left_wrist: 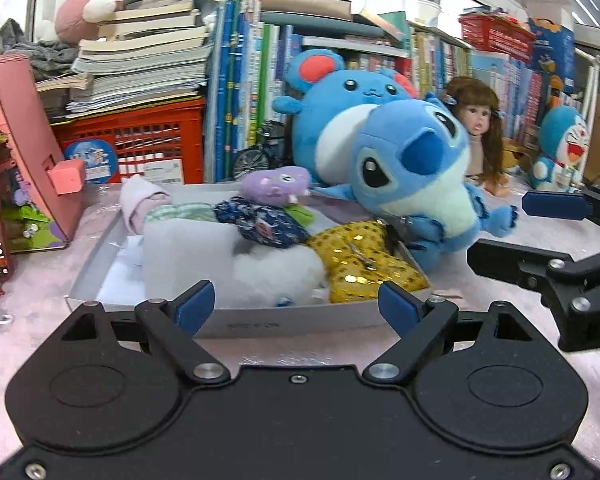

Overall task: Organize soft objects
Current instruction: 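Lift both open tools from the box and move the left tool to the beige wrapped packet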

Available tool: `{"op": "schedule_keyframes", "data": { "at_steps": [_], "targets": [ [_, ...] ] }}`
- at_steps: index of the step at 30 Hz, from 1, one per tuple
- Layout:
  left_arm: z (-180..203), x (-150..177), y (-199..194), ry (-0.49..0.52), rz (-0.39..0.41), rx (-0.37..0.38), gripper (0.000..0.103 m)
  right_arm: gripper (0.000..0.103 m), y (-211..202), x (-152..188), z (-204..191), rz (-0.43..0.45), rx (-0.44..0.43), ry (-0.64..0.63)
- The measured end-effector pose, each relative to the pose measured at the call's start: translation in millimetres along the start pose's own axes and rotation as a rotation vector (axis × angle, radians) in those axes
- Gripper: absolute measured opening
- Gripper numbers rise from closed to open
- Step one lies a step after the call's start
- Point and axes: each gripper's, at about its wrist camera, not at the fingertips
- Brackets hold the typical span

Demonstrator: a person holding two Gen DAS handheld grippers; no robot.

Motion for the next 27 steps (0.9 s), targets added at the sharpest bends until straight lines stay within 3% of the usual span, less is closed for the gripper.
{"op": "schedule_keyframes", "data": {
  "at_steps": [13,27],
  "targets": [
    [36,10,-2,0.053,-0.011,0.062,0.088,0.103,-27,24,52,-0.008,0.144,0.057],
    [71,18,7,0.090,-0.041,0.131,0.088,0.103,-56,47,114,-0.022,0.369,0.076]
  ]
}}
Point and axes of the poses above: each gripper's, at about its wrist camera, not at the fingertips, and y roughly the way its jaws point, z to its right, x to its underside, and after that the axes turned 1 degree about x, right-handed
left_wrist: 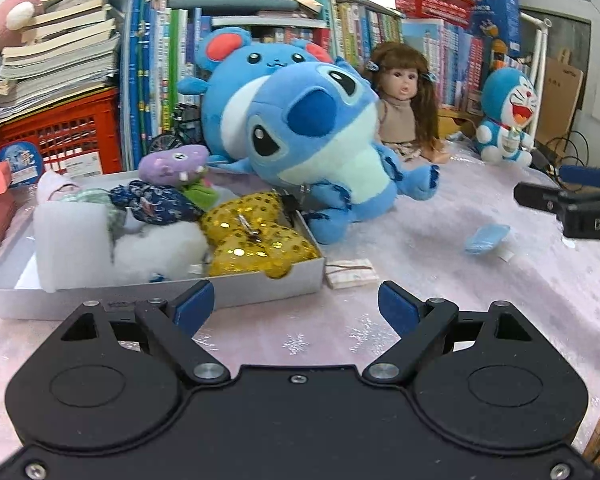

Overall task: Organize soft objects
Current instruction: 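Lift both open tools from the box and move the left tool to the beige wrapped packet, then close the left tool on the beige wrapped packet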

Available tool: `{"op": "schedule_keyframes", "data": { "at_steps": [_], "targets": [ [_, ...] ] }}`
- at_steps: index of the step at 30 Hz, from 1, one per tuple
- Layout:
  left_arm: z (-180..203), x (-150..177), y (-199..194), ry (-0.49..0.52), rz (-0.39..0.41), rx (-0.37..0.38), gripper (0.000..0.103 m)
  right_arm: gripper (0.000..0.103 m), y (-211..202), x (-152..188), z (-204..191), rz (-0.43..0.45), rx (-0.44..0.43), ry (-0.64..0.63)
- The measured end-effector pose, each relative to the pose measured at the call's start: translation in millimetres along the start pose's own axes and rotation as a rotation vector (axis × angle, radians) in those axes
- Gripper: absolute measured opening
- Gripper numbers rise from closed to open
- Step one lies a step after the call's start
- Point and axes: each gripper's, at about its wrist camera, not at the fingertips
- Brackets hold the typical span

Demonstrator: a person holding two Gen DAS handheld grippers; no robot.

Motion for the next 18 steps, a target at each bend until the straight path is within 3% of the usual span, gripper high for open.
{"op": "schedule_keyframes", "data": {
  "at_steps": [5,11,18],
  "targets": [
    [10,4,4,0.016,-0.015,0.024,0.087,0.103,-2,10,18,-0.009,0.070,-0.012],
    [26,7,11,0.000,-0.043,0.106,0.081,0.103,5,26,33,-0.067,0.098,-0.016],
    [49,10,30,-0.011,-0.035,0.055,0.083,0.103,19,44,33,-0.136,0.066,-0.054]
  ]
}}
Point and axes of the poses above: each gripper's, at about its wrist camera, not at the fingertips, and y roughly the way its jaws point, z to its right, x to its underside, and after that the axes turned 1 degree about x, right-handed
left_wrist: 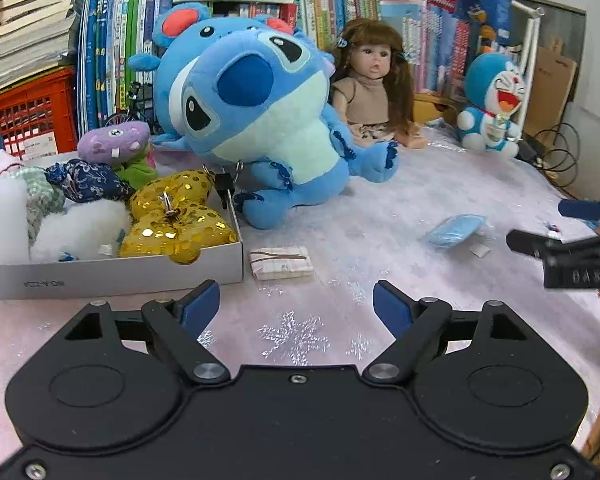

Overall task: Organize soft objects
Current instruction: 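Close the left tool on the beige wrapped packet, then hold the packet in the left tool while the right tool moves to the blue mask packet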

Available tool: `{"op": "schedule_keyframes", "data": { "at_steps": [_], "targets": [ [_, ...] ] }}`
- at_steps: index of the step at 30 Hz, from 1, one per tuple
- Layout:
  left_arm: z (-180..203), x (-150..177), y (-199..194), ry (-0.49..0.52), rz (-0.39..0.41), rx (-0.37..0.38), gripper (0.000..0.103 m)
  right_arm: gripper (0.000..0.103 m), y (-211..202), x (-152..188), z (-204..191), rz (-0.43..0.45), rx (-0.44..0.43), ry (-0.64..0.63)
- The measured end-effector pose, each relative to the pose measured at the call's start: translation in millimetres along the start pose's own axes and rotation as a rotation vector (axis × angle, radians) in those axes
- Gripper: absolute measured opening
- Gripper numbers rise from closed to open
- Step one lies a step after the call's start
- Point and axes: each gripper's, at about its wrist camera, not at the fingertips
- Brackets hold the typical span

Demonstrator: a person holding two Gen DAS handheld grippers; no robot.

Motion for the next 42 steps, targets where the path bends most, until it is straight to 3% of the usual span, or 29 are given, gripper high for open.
{"op": "schedule_keyframes", "data": {
  "at_steps": [7,17,19,22,26,32,34,36,42],
  "targets": [
    [8,-8,28,-0.014,-0.044,-0.069,0.083,0.103,23,-4,-9,-0.064,-0.113,-0.039],
    [12,-13,55,-0.073,-0.085,-0.098,0.083,0.103,44,-10,-12,-0.085,-0.134,-0.035],
    [14,-13,57,-0.073,-0.082,-0.108,0.080,0.103,46,-12,-14,-0.088,-0.134,-0.047],
    [19,-11,57,-0.061,-0.076,-0.119,0.065,0.103,48,-14,-18,-0.086,-0.134,-0.067],
    [27,-10,56,-0.010,-0.065,-0.081,0.061,0.103,52,-15,-20,-0.087,-0.131,-0.073],
    [25,-13,59,-0.066,-0.042,-0.102,0.059,0.103,55,-16,-20,-0.095,-0.137,-0.051],
    [25,-14,61,-0.070,-0.040,-0.108,0.055,0.103,57,-16,-20,-0.099,-0.151,-0.039],
    [25,-15,64,-0.069,-0.037,-0.114,0.042,0.102,57,-15,-20,-0.100,-0.163,-0.031],
    [32,-11,63,-0.053,-0.024,-0.102,0.040,0.096,55,-11,-23,-0.097,-0.185,-0.031]
  ]
}}
Point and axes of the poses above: each gripper's, at about its wrist camera, not at the fingertips, and y roughly the way its jaws point, z to its right, x to its underside, and after that the axes turned 1 degree about x, right-handed
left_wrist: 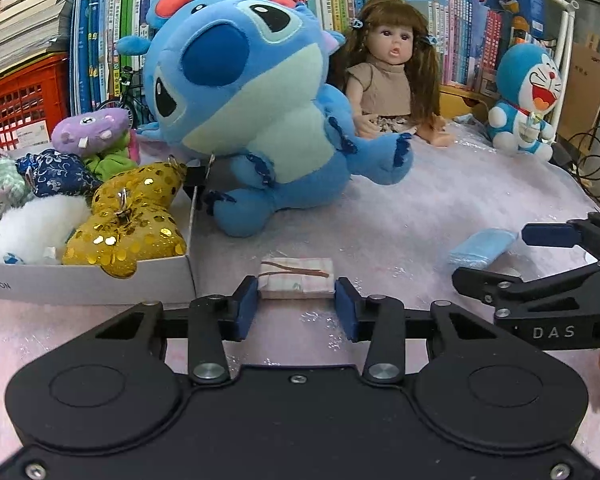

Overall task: Organize soft objects
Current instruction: 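Hold the packet in the left tool while the right tool moves to the blue mask packet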

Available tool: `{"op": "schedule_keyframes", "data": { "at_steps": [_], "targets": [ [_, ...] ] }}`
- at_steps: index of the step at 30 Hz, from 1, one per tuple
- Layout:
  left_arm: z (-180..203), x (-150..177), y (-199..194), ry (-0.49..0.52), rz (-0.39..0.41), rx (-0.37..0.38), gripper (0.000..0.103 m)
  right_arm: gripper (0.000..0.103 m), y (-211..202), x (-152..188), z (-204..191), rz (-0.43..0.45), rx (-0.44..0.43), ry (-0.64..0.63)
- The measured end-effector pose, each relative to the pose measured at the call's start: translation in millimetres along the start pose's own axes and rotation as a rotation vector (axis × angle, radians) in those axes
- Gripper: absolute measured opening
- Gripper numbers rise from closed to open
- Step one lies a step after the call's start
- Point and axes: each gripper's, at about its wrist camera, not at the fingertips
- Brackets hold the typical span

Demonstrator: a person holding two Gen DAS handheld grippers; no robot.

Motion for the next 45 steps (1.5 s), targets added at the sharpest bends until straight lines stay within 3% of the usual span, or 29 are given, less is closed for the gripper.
{"op": "schedule_keyframes", "data": {
  "at_steps": [19,33,37,43,45],
  "targets": [
    [5,3,-1,0.024,-0.003,-0.011,0.040,0.095,-1,1,-3,0.054,0.022,0.020],
    [6,3,0,0.031,-0.005,-0.015,0.041,0.094,0,2,0,0.040,0.003,0.033],
    [6,3,0,0.031,-0.005,-0.015,0.041,0.089,-1,1,0,0.053,-0.010,0.034],
    [6,3,0,0.035,-0.005,-0.018,0.041,0.065,-10,5,1,0.076,-0.013,0.031],
    [7,3,0,0.035,-0.005,-0.018,0.041,0.065,-13,6,-1,0.078,-0.003,0.010]
  ]
}}
Point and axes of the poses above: each gripper's, at about its wrist camera, not at the fingertips, and y roughly the way its jaws point, z to its right, x to its underside, and after that the axes turned 1 degree about x, right-handed
